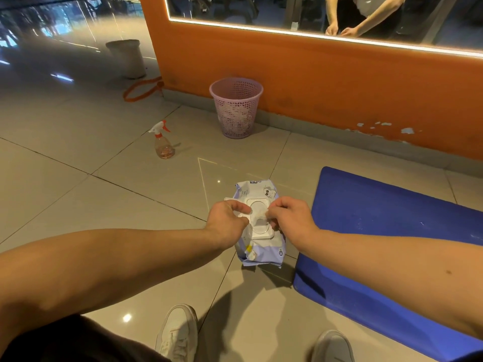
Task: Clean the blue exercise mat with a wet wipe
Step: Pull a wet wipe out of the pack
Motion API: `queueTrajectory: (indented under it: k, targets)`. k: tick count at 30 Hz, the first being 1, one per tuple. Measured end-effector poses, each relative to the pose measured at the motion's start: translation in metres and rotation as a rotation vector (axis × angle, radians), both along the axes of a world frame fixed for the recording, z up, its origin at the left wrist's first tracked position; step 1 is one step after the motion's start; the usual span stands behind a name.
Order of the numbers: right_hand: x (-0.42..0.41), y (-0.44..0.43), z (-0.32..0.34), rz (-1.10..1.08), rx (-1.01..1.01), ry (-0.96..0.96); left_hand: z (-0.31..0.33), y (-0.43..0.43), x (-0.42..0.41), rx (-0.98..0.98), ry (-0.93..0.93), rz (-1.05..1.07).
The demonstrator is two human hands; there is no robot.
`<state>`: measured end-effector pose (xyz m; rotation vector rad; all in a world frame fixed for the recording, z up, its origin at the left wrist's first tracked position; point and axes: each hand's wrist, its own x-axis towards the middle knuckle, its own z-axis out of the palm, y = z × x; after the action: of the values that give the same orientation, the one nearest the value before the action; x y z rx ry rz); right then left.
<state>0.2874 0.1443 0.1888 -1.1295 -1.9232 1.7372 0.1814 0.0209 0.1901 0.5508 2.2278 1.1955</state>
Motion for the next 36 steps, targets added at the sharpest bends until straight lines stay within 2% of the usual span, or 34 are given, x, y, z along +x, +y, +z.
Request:
queueTrajectory:
  k: [5,10,15,20,28,34,36]
  targets:
    - [0.001,0.002,0.006,0.069,-0.071,-0.023,-0.005,-0.001,-0.005,0.032,-0.03,0.025]
    - [-0.004,0.004,-0.001,0.178,0.111,-0.101,-0.009,0.001,-0.003,0.077,-0.025,0.048]
    - [-0.005,0.003,-0.005,0.18,0.246,-0.128,-0.011,0.004,-0.003,0.068,0.023,0.037]
    - [-0.003,0.007,-0.006,0.186,0.21,-0.171,-0.015,0.003,-0.006,0.048,0.004,0.045]
    - [-0.004,0.008,-0.004,0.25,0.02,-0.141,-0.016,0.005,-0.005,0.059,-0.011,0.05]
    - [-0.008,0.003,-0.012,0.215,0.309,-0.255,-0.013,0.005,-0.003,0.069,-0.007,0.031]
    - [-0.009,0.006,-0.012,0.182,0.334,-0.258,-0.012,0.005,-0.003,0.069,-0.002,0.032]
